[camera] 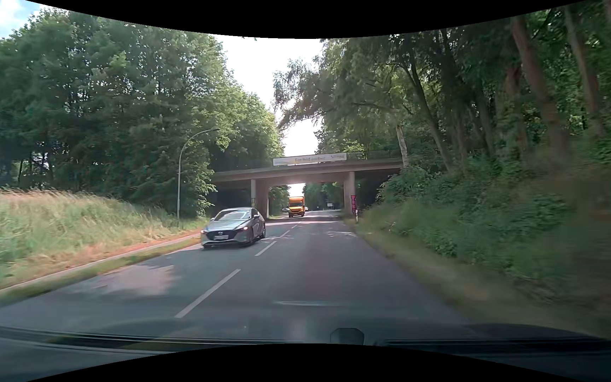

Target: Follow the waypoints while adhering to traffic rules and regulations

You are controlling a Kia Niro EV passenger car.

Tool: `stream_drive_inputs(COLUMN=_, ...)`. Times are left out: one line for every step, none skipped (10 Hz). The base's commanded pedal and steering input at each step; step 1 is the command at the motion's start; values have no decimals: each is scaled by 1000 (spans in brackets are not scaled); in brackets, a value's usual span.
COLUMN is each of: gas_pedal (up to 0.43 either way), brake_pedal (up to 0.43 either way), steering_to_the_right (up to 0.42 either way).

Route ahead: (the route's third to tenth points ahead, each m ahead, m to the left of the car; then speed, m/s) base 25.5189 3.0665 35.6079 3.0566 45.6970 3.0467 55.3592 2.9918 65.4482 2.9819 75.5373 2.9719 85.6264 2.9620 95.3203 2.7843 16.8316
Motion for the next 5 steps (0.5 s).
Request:
stream_drive_inputs(gas_pedal=228, brake_pedal=0, steering_to_the_right=-4)
stream_drive_inputs(gas_pedal=228, brake_pedal=0, steering_to_the_right=-4)
stream_drive_inputs(gas_pedal=228, brake_pedal=0, steering_to_the_right=-4)
stream_drive_inputs(gas_pedal=228, brake_pedal=0, steering_to_the_right=-4)
stream_drive_inputs(gas_pedal=228, brake_pedal=0, steering_to_the_right=-4)
